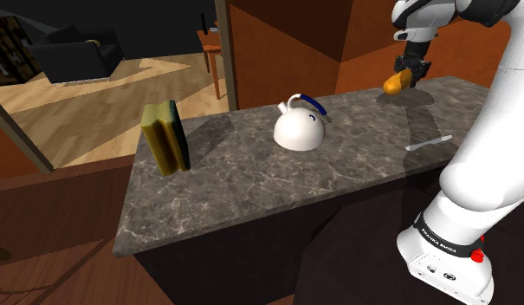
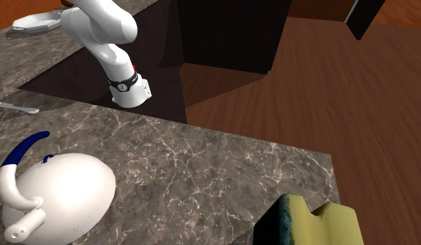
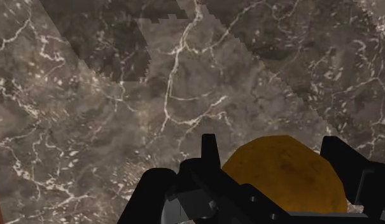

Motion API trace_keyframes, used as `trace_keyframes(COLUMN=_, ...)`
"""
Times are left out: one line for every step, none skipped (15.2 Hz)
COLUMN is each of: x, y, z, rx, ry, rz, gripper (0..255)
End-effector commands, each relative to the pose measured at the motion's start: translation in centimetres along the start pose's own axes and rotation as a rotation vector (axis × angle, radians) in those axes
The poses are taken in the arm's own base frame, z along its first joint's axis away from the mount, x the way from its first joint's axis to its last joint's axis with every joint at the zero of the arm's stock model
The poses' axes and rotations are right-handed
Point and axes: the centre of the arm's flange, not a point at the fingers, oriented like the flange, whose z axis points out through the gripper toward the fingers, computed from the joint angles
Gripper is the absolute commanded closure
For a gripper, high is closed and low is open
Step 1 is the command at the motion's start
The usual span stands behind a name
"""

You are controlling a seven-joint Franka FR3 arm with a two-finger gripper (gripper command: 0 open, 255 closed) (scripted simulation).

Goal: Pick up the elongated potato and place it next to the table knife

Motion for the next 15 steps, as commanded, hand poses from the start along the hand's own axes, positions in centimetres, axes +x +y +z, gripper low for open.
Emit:
trace_keyframes(x=-0.1, y=0.0, z=1.1, rx=-0.001, ry=0.0, rz=0.0, gripper=255)
trace_keyframes(x=-0.1, y=0.0, z=1.7, rx=-0.001, ry=0.0, rz=0.0, gripper=255)
trace_keyframes(x=0.0, y=0.1, z=2.2, rx=-0.001, ry=0.0, rz=0.0, gripper=255)
trace_keyframes(x=0.0, y=0.1, z=2.7, rx=-0.001, ry=0.0, rz=0.0, gripper=255)
trace_keyframes(x=0.0, y=0.1, z=3.2, rx=-0.001, ry=0.0, rz=0.0, gripper=255)
trace_keyframes(x=0.0, y=0.2, z=3.8, rx=-0.001, ry=0.0, rz=0.0, gripper=255)
trace_keyframes(x=0.1, y=0.2, z=4.3, rx=-0.001, ry=0.0, rz=0.0, gripper=255)
trace_keyframes(x=0.1, y=0.2, z=4.8, rx=-0.001, ry=0.0, rz=0.0, gripper=255)
trace_keyframes(x=0.1, y=0.2, z=5.3, rx=-0.001, ry=0.0, rz=0.0, gripper=255)
trace_keyframes(x=0.1, y=0.3, z=5.9, rx=-0.001, ry=0.0, rz=0.0, gripper=255)
trace_keyframes(x=0.1, y=0.3, z=6.4, rx=-0.001, ry=0.0, rz=0.0, gripper=255)
trace_keyframes(x=0.2, y=0.3, z=6.9, rx=-0.001, ry=0.0, rz=0.0, gripper=255)
trace_keyframes(x=0.2, y=0.3, z=7.4, rx=-0.001, ry=0.0, rz=0.0, gripper=255)
trace_keyframes(x=0.2, y=0.4, z=8.0, rx=-0.001, ry=0.0, rz=0.0, gripper=255)
trace_keyframes(x=0.2, y=0.4, z=8.5, rx=-0.001, ry=0.0, rz=0.0, gripper=255)
